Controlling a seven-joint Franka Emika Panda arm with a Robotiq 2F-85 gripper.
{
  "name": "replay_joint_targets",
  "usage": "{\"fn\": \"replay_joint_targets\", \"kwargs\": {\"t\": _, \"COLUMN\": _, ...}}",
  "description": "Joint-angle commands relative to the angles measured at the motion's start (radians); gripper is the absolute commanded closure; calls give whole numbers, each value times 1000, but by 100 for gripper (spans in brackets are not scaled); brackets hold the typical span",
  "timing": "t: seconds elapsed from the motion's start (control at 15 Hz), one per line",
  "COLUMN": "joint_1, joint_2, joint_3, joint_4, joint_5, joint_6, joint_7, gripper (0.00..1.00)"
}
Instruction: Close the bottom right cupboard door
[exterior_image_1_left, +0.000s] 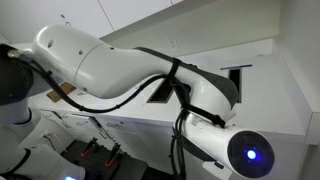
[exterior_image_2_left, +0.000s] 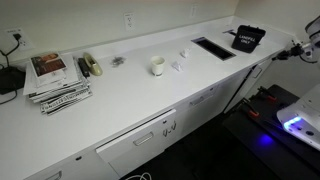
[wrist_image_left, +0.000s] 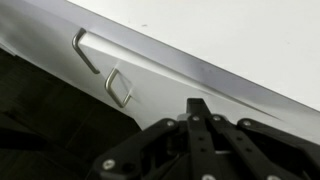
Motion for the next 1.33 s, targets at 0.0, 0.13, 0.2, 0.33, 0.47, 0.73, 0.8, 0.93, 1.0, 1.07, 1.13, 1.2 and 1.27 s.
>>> {"fn": "replay_joint_targets", "kwargs": {"t": 0.0, "joint_1": 94, "joint_2": -202, "joint_3": -119, "joint_4": -169, "joint_5": -122, "joint_6": 30, "joint_7": -12, "gripper": 100}}
{"fn": "replay_joint_targets", "kwargs": {"t": 0.13, "joint_1": 131, "joint_2": -288, "joint_3": -177, "joint_4": -212, "joint_5": -224, "joint_6": 21, "joint_7": -19, "gripper": 100}}
{"fn": "replay_joint_targets", "kwargs": {"t": 0.2, "joint_1": 146, "joint_2": -335, "joint_3": -199, "joint_4": -237, "joint_5": -276, "joint_6": 16, "joint_7": -21, "gripper": 100}}
{"fn": "replay_joint_targets", "kwargs": {"t": 0.33, "joint_1": 180, "joint_2": -436, "joint_3": -238, "joint_4": -294, "joint_5": -393, "joint_6": 22, "joint_7": -19, "gripper": 100}}
{"fn": "replay_joint_targets", "kwargs": {"t": 0.47, "joint_1": 199, "joint_2": -515, "joint_3": -253, "joint_4": -334, "joint_5": -495, "joint_6": 24, "joint_7": -18, "gripper": 100}}
{"fn": "replay_joint_targets", "kwargs": {"t": 0.73, "joint_1": 231, "joint_2": -650, "joint_3": -261, "joint_4": -423, "joint_5": -639, "joint_6": 65, "joint_7": -20, "gripper": 100}}
{"fn": "replay_joint_targets", "kwargs": {"t": 0.8, "joint_1": 237, "joint_2": -674, "joint_3": -262, "joint_4": -439, "joint_5": -662, "joint_6": 71, "joint_7": -18, "gripper": 100}}
{"fn": "replay_joint_targets", "kwargs": {"t": 0.93, "joint_1": 245, "joint_2": -714, "joint_3": -262, "joint_4": -470, "joint_5": -695, "joint_6": 89, "joint_7": -19, "gripper": 100}}
{"fn": "replay_joint_targets", "kwargs": {"t": 1.0, "joint_1": 248, "joint_2": -732, "joint_3": -261, "joint_4": -485, "joint_5": -708, "joint_6": 98, "joint_7": -20, "gripper": 100}}
{"fn": "replay_joint_targets", "kwargs": {"t": 1.07, "joint_1": 251, "joint_2": -748, "joint_3": -262, "joint_4": -499, "joint_5": -720, "joint_6": 107, "joint_7": -21, "gripper": 100}}
{"fn": "replay_joint_targets", "kwargs": {"t": 1.13, "joint_1": 252, "joint_2": -760, "joint_3": -262, "joint_4": -511, "joint_5": -728, "joint_6": 116, "joint_7": -22, "gripper": 100}}
{"fn": "replay_joint_targets", "kwargs": {"t": 1.2, "joint_1": 252, "joint_2": -769, "joint_3": -262, "joint_4": -522, "joint_5": -732, "joint_6": 123, "joint_7": -24, "gripper": 100}}
{"fn": "replay_joint_targets", "kwargs": {"t": 1.27, "joint_1": 253, "joint_2": -777, "joint_3": -262, "joint_4": -531, "joint_5": -737, "joint_6": 130, "joint_7": -24, "gripper": 100}}
